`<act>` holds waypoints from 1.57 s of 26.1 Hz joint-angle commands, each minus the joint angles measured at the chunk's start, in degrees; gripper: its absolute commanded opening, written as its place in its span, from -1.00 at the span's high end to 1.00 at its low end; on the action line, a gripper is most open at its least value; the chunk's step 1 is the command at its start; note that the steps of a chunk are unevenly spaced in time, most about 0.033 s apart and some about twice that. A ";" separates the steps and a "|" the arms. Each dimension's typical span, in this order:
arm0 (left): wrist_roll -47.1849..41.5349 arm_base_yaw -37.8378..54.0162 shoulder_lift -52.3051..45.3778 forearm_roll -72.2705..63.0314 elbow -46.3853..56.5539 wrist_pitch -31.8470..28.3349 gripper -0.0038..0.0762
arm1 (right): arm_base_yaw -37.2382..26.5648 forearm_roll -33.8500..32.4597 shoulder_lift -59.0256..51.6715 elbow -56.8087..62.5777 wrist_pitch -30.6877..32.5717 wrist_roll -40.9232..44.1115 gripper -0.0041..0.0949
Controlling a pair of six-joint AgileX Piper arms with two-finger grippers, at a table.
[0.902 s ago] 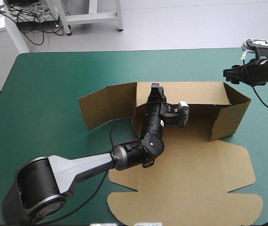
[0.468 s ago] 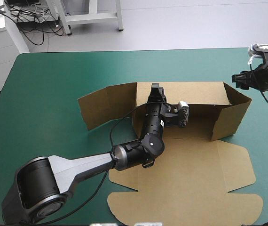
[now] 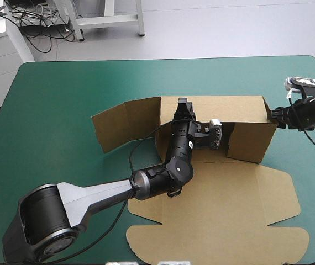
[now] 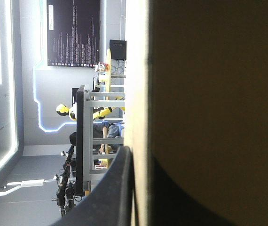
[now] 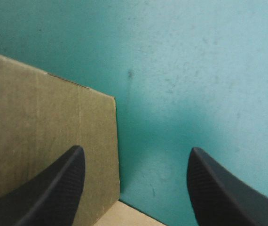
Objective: Fold the box
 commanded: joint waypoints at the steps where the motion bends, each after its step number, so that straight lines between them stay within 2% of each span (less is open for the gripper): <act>1: -0.90 -0.63 -2.38 1.49 -1.27 -0.26 0.93 | -0.29 4.12 -5.92 3.12 -4.89 -2.93 -0.24; 14: -0.90 -0.63 -2.38 1.18 -1.27 -0.26 0.93 | -0.29 4.12 -17.78 16.85 -14.80 -6.12 -0.24; 20: -0.90 -0.63 -2.38 1.18 -1.27 -0.26 0.93 | -0.29 4.45 -20.68 20.39 -17.58 -11.00 -0.24; 31: -0.90 -0.63 -2.38 0.96 -1.27 -0.26 0.93 | -0.29 6.49 -20.68 20.39 -11.81 -21.93 -0.24; 36: -0.90 -0.63 -2.38 0.96 -1.27 -0.26 0.93 | -0.29 7.61 -19.65 20.39 -15.71 -28.92 -0.24; 41: -0.90 -0.63 -2.38 0.76 -1.27 -0.26 0.93 | -0.29 13.73 -16.89 20.39 -13.49 -35.67 -0.24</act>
